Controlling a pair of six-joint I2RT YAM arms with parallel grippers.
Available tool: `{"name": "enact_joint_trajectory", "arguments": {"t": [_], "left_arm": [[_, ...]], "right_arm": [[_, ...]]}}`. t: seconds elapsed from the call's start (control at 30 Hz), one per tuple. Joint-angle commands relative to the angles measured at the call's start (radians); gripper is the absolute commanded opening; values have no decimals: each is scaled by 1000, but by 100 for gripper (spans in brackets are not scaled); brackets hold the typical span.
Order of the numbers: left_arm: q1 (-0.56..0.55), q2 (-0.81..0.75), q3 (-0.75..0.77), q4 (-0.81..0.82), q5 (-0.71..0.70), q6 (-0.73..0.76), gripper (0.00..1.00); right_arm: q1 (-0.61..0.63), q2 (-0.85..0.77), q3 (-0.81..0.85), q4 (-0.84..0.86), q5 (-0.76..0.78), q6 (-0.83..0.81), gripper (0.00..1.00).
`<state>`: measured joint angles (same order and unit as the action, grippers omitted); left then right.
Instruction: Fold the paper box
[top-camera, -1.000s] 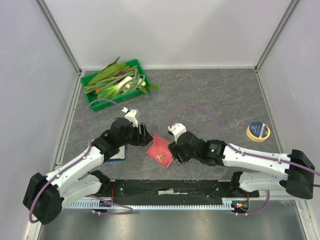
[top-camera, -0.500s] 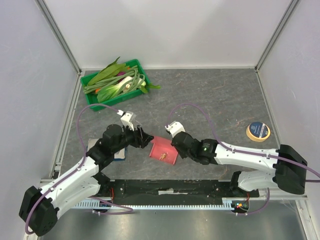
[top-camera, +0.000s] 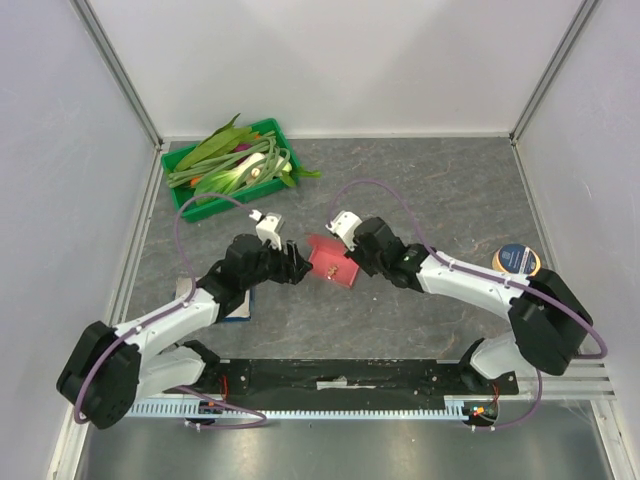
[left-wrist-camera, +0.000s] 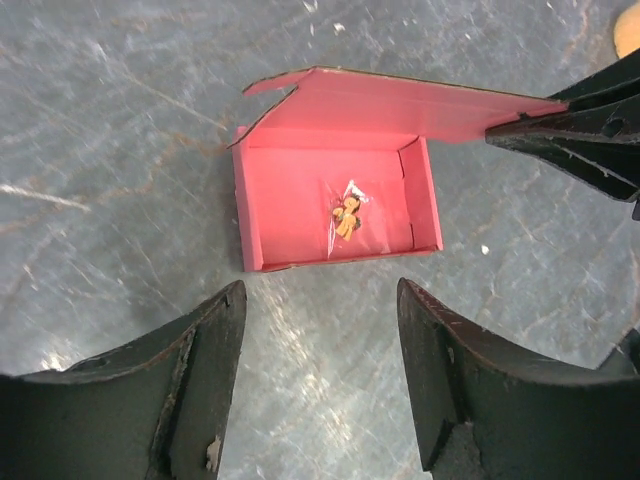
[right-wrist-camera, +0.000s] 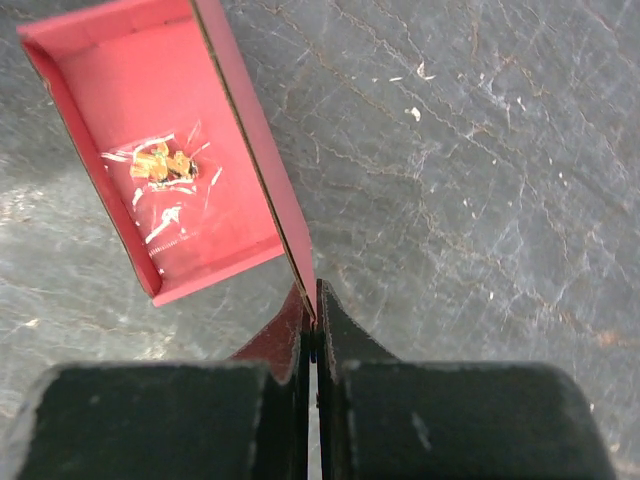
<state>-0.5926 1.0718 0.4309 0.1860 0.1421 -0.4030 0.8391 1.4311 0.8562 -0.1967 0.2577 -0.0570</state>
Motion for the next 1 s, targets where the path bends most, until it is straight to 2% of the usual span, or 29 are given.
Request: {"name": "enact_joint_trajectory", "arguments": {"t": [0.0,0.03,0.13,0.27,0.3,0.4,0.5,0.53,0.6,0.63,0.8,0.9,0.97], "left_arm": [[51,62,92,49,14,105,68],[62,69,94,64,28,110,73],[120,131,135,57,83,136,81],[186,226,193,131,217,153,82],[204,244,198,150,299,164,80],[209,313,238,168,390,208,71],[209,346,253,194,416,234,61],[209,355,256,197,428,237,53],[208,367,259,199,459,240,48],[208,369,255,201,465,240,43],[198,366,224,220,419,228,32],[186,366,221,219,403,230,27],[177,364,218,214,384,231,27]], "right_arm": [[-100,40,50,40,-250,-179,0],[-121,48,55,37,-256,-190,0],[-144,60,87,11,-307,-218,0],[-172,58,98,8,-374,-231,0],[-172,60,104,5,-391,-231,0],[-182,75,119,-4,-405,-231,0],[-187,81,118,-1,-406,-233,0],[-189,83,119,-3,-406,-231,0],[-190,91,125,-1,-410,-227,0],[-189,95,127,-1,-405,-227,0],[-189,114,144,2,-394,-201,0],[-189,118,147,17,-377,-179,0],[-189,120,152,23,-370,-175,0]]}}
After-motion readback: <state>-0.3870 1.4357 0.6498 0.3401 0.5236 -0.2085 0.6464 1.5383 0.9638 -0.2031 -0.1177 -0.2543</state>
